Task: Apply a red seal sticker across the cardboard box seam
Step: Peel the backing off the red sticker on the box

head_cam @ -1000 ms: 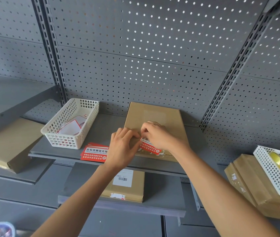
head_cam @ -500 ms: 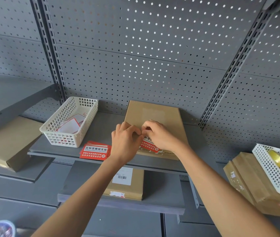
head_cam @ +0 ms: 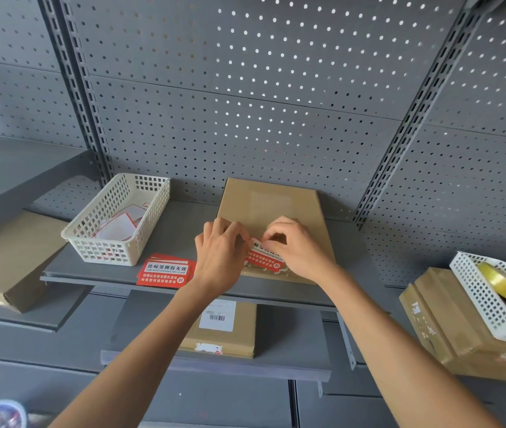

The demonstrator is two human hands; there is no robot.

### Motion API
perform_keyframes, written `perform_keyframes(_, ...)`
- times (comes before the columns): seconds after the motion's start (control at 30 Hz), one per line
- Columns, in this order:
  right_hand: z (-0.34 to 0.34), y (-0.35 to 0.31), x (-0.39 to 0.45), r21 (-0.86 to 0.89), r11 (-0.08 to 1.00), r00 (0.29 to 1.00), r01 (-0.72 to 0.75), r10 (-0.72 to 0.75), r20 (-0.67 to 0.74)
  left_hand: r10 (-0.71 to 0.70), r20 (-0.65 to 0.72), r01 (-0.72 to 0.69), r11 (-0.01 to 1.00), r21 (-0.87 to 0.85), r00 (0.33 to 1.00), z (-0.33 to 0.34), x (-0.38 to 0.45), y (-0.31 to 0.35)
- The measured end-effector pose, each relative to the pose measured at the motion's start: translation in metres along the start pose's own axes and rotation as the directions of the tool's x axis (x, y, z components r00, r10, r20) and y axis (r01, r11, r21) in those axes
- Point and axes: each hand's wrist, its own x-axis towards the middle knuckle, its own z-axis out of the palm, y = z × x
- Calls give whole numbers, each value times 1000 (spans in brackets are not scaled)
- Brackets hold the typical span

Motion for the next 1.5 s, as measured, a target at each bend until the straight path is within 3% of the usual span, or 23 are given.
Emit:
perform_keyframes(0.17,4,3,3,-15,1000,1000,3,-4,-2,-16,57,14,999,45,998,-4,4,7)
perform_keyframes(0.47,6,4,0,71,997,1000,-24,24,-5,-58,24,57,998,38,998,-6,4,13)
perform_keyframes(0.8,6,-3,0,132,990,998,-54,55,-2,57,-4,-57,997,51,998,-6,5,12)
perform_keyframes(0.97,7,3,-6,167,986,995,-23,39,-89,70,-14,-70,997,24,997,-4,3,7)
perform_keyframes(1.5,9,8,-5,69,997,998,38,-34,-56,131,53,-135,987,82,990,-5,5,7)
